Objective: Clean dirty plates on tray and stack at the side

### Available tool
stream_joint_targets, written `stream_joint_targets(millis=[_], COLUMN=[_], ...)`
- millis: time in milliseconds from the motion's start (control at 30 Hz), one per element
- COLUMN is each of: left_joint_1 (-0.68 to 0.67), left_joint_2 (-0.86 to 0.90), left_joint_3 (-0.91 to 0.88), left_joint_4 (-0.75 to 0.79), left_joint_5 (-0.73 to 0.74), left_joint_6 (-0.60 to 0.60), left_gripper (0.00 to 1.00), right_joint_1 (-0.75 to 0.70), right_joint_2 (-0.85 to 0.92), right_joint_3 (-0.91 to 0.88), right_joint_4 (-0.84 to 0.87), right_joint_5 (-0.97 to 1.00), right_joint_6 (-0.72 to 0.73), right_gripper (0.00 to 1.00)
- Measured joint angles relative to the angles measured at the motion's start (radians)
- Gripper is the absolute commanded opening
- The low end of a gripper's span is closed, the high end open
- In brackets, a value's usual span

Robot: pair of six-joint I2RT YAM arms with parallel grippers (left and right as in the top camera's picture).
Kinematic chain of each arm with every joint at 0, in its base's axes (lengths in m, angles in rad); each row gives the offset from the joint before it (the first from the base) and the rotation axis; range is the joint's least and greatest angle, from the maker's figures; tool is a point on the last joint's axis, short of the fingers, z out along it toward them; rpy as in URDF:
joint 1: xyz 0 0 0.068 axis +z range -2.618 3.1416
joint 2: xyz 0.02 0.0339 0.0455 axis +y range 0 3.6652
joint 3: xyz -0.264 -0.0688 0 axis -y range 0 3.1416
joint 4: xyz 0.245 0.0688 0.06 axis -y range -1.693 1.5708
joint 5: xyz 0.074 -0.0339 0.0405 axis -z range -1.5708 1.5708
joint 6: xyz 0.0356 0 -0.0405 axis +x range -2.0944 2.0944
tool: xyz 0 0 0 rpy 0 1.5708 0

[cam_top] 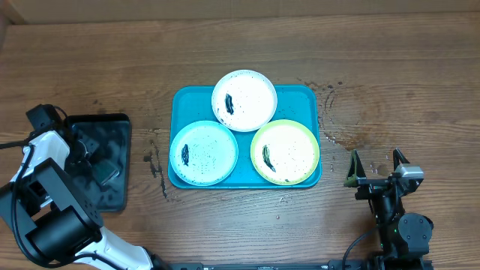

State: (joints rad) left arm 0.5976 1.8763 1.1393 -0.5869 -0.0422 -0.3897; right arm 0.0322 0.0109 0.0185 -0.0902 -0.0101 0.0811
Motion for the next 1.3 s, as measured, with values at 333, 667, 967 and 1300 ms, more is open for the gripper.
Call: stream_joint_targets(millis=[333, 667, 967, 1300], left_joint_1=[0.000, 0.000, 0.000, 0.000], left_joint_2=[0.000, 0.000, 0.000, -0.001], left_joint_3=[0.008, 0.010, 0.005, 0.005], left_joint_4=[-0.172, -0.251, -0.262, -0.228], left_joint_5=[0.080, 0.144, 0.174, 0.190], left_joint_6=[0.000, -0.001, 0.000, 0.000], left_gripper=[1.00, 0.51, 0.04, 1.00], right_joint_1=[0.000, 0.000, 0.000, 0.000], right_joint_2=[0.000, 0.000, 0.000, 0.000], right_joint_3=[0.000, 0.000, 0.000, 0.000], right_joint_4=[0.000, 0.000, 0.001, 0.000], right_joint_5=[0.000, 0.000, 0.000, 0.000], right_joint_6=[0.000, 0.000, 0.000, 0.000], right_gripper=[1.00, 1.00, 1.00, 1.00])
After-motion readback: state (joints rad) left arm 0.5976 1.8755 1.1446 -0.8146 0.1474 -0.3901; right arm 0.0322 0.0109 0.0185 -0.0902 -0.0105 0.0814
